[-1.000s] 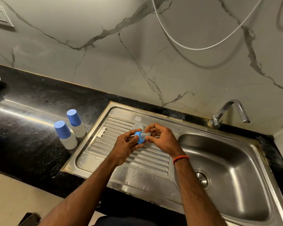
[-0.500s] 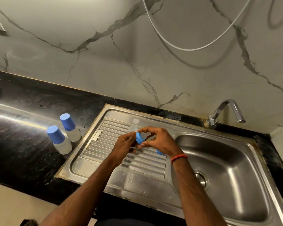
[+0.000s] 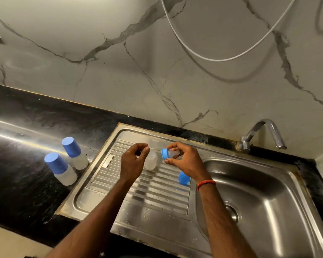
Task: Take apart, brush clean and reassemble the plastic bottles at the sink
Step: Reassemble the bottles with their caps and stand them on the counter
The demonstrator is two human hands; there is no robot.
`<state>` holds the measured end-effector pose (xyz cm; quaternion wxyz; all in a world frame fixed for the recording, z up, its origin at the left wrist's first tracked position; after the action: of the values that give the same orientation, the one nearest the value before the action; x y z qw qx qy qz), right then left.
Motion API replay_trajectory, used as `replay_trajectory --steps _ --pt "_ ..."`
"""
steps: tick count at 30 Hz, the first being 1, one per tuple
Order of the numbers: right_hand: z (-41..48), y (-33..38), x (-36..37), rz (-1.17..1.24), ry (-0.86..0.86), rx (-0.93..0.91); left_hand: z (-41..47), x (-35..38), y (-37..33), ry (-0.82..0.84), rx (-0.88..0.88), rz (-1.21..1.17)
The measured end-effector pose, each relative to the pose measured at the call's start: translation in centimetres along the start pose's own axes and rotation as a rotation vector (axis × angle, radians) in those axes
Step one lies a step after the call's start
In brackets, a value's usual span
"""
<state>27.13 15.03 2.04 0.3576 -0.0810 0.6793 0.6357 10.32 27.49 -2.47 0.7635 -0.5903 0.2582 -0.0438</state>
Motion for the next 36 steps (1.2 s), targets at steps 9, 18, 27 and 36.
replay_trajectory --steps 9,18,27,36 --pt "0.7 -2.0 0.8 -0.054 -0.001 0.031 0.7 4.9 3.7 0.367 -0.006 0.482" --pt "0.9 -2.6 0.3 -0.071 0.006 0.064 1.1 5.0 3.5 0.319 0.004 0.427" --pt "0.2 0.3 -3.1 -0.107 -0.149 -0.066 0.5 2.4 2.7 0.158 -0.370 -0.601" --pt "-1.9 2.4 -1.8 0.003 -0.089 -0.111 -2.4 2.7 0.0 0.271 -0.392 -0.771"
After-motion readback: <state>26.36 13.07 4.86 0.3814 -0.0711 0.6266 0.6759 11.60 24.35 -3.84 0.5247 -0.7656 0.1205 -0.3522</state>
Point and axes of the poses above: each hand's wrist, its own z-axis towards the middle knuckle, its own x-axis out of the palm, y = z × x, the point moved 10 cm from there along z, towards the middle knuckle, and after that the axes turned 3 degrees about y, right-handed, at the moved point
